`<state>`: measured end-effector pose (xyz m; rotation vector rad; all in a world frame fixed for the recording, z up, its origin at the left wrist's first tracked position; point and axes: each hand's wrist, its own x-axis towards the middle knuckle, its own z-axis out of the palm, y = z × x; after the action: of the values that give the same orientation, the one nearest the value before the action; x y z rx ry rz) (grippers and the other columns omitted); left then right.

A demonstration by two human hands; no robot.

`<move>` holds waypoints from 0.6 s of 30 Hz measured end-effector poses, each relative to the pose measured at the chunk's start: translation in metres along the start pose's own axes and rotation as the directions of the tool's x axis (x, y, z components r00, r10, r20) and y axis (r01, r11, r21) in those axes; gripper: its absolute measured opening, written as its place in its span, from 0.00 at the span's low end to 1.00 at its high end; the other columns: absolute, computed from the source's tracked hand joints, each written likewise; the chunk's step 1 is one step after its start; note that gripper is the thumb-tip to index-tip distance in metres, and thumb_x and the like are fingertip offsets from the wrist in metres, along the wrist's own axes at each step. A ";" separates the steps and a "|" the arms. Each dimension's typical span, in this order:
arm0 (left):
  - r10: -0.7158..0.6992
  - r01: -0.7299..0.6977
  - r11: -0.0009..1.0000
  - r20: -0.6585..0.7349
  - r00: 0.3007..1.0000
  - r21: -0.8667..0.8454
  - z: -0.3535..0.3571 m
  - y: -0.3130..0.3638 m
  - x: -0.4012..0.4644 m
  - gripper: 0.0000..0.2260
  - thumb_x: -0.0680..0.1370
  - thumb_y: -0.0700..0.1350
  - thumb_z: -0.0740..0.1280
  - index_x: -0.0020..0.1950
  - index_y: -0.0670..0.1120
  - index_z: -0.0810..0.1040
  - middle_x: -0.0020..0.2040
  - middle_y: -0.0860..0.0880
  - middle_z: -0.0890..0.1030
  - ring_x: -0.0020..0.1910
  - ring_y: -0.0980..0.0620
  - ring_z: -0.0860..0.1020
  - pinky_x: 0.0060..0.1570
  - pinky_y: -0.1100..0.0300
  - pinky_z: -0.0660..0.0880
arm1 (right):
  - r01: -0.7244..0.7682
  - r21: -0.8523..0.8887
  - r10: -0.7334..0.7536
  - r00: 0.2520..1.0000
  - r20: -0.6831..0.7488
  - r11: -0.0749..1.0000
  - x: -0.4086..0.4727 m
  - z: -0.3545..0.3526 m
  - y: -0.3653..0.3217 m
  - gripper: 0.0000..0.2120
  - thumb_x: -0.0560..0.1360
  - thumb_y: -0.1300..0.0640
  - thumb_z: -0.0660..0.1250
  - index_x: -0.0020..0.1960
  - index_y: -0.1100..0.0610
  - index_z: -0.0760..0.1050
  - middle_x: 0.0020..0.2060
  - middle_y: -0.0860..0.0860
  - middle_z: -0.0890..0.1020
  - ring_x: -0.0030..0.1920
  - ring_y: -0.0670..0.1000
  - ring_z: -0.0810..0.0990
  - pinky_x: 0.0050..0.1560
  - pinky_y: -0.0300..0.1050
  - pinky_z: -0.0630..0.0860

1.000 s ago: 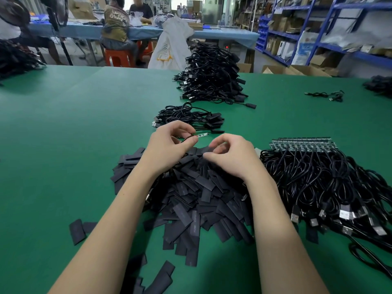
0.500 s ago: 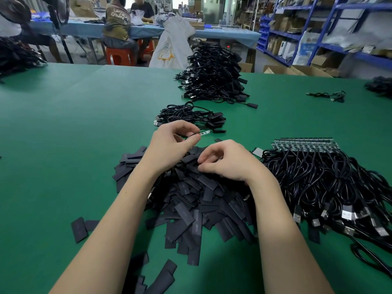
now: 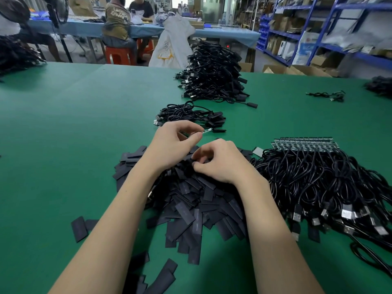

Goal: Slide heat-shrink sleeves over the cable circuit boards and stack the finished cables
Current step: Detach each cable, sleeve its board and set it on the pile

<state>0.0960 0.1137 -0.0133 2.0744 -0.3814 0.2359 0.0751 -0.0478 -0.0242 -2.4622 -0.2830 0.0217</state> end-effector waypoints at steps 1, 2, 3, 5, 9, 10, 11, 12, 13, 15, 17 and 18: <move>0.004 -0.004 1.000 0.000 1.000 -0.001 -0.001 0.001 0.000 0.05 0.79 0.47 0.70 0.50 0.56 0.85 0.45 0.59 0.84 0.35 0.65 0.77 0.39 0.75 0.70 | 0.007 0.051 -0.005 1.000 -0.030 0.999 -0.001 -0.002 0.001 0.06 0.71 0.51 0.72 0.47 0.45 0.84 0.35 0.40 0.84 0.39 0.37 0.81 0.43 0.32 0.75; 0.004 -0.004 1.000 0.000 1.000 -0.007 -0.001 0.001 0.000 0.05 0.79 0.47 0.70 0.50 0.56 0.84 0.45 0.59 0.84 0.35 0.65 0.77 0.38 0.75 0.70 | 0.006 0.121 0.001 0.998 -0.059 0.993 -0.002 -0.004 0.003 0.05 0.71 0.53 0.72 0.47 0.46 0.85 0.33 0.40 0.84 0.35 0.37 0.81 0.39 0.29 0.73; 0.002 -0.002 1.000 0.000 1.000 -0.015 -0.002 0.002 0.001 0.05 0.79 0.47 0.70 0.50 0.56 0.84 0.45 0.59 0.83 0.35 0.65 0.77 0.38 0.74 0.69 | -0.005 0.203 0.023 0.996 -0.086 0.979 -0.003 -0.008 0.005 0.06 0.72 0.54 0.71 0.46 0.47 0.85 0.32 0.41 0.84 0.33 0.38 0.81 0.37 0.29 0.73; -0.009 0.009 0.999 0.005 1.000 -0.042 -0.003 0.002 0.001 0.04 0.79 0.48 0.70 0.50 0.57 0.84 0.45 0.59 0.83 0.37 0.61 0.79 0.39 0.71 0.71 | -0.047 0.332 0.097 0.986 -0.138 0.942 -0.005 -0.015 0.009 0.07 0.74 0.57 0.69 0.47 0.47 0.84 0.33 0.44 0.86 0.33 0.43 0.85 0.36 0.34 0.78; -0.012 0.020 0.990 0.060 0.998 -0.138 -0.002 0.005 -0.002 0.04 0.80 0.47 0.70 0.51 0.55 0.84 0.45 0.57 0.84 0.41 0.52 0.84 0.40 0.67 0.74 | -0.057 0.679 0.185 0.976 -0.118 0.731 -0.007 -0.024 0.008 0.08 0.78 0.62 0.67 0.52 0.52 0.83 0.39 0.46 0.88 0.41 0.51 0.88 0.43 0.40 0.83; -0.008 0.021 0.985 0.076 0.997 -0.170 -0.001 0.006 -0.003 0.04 0.80 0.46 0.70 0.52 0.54 0.84 0.46 0.56 0.84 0.40 0.52 0.84 0.39 0.67 0.75 | -0.059 0.756 0.178 0.981 -0.077 0.652 -0.007 -0.024 0.006 0.07 0.79 0.63 0.68 0.52 0.54 0.83 0.40 0.48 0.88 0.43 0.52 0.88 0.43 0.39 0.83; -0.003 0.021 0.979 0.088 0.996 -0.204 0.001 0.008 -0.003 0.05 0.80 0.45 0.70 0.52 0.52 0.84 0.46 0.55 0.85 0.39 0.53 0.83 0.39 0.66 0.76 | -0.064 0.803 0.161 0.986 -0.041 0.593 -0.008 -0.023 0.003 0.06 0.79 0.64 0.68 0.53 0.56 0.83 0.41 0.51 0.88 0.44 0.53 0.88 0.44 0.39 0.83; 0.001 0.022 0.972 0.096 0.995 -0.236 0.002 0.009 -0.003 0.05 0.80 0.43 0.70 0.52 0.51 0.84 0.45 0.54 0.85 0.38 0.55 0.82 0.39 0.65 0.76 | -0.069 0.827 0.144 0.989 -0.015 0.559 -0.008 -0.021 0.001 0.06 0.79 0.64 0.69 0.53 0.57 0.82 0.42 0.53 0.88 0.45 0.53 0.88 0.45 0.39 0.83; 0.004 0.023 0.965 0.101 0.995 -0.260 0.003 0.010 -0.003 0.05 0.80 0.42 0.70 0.52 0.50 0.84 0.45 0.53 0.85 0.37 0.56 0.80 0.38 0.65 0.76 | -0.072 0.838 0.134 0.991 -0.002 0.541 -0.008 -0.020 -0.001 0.06 0.79 0.65 0.69 0.53 0.58 0.82 0.43 0.55 0.88 0.46 0.54 0.88 0.46 0.39 0.83; 0.007 0.024 0.961 0.112 0.994 -0.275 0.003 0.010 -0.003 0.05 0.80 0.42 0.70 0.52 0.50 0.84 0.45 0.50 0.84 0.38 0.55 0.79 0.38 0.64 0.76 | -0.077 0.849 0.130 0.991 0.010 0.523 -0.008 -0.020 -0.002 0.06 0.80 0.65 0.68 0.53 0.58 0.82 0.45 0.55 0.88 0.47 0.54 0.88 0.48 0.40 0.84; 0.007 0.028 0.960 0.124 0.992 -0.279 0.001 0.010 -0.003 0.05 0.80 0.42 0.70 0.53 0.50 0.84 0.47 0.48 0.84 0.39 0.54 0.79 0.39 0.64 0.76 | -0.091 0.867 0.124 0.992 0.034 0.490 -0.009 -0.023 -0.002 0.07 0.81 0.64 0.66 0.56 0.59 0.82 0.46 0.55 0.88 0.49 0.55 0.88 0.48 0.40 0.84; 0.006 0.032 0.957 0.129 0.992 -0.287 0.000 0.010 -0.004 0.05 0.80 0.43 0.70 0.54 0.49 0.84 0.47 0.47 0.84 0.40 0.54 0.79 0.39 0.64 0.76 | -0.101 0.876 0.124 0.991 0.047 0.471 -0.010 -0.024 -0.002 0.08 0.81 0.64 0.66 0.57 0.59 0.81 0.47 0.55 0.88 0.48 0.54 0.88 0.47 0.40 0.84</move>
<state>0.0891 0.1093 -0.0067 1.8069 -0.4522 0.0341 0.0674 -0.0636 -0.0044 -1.4086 -0.0508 0.1586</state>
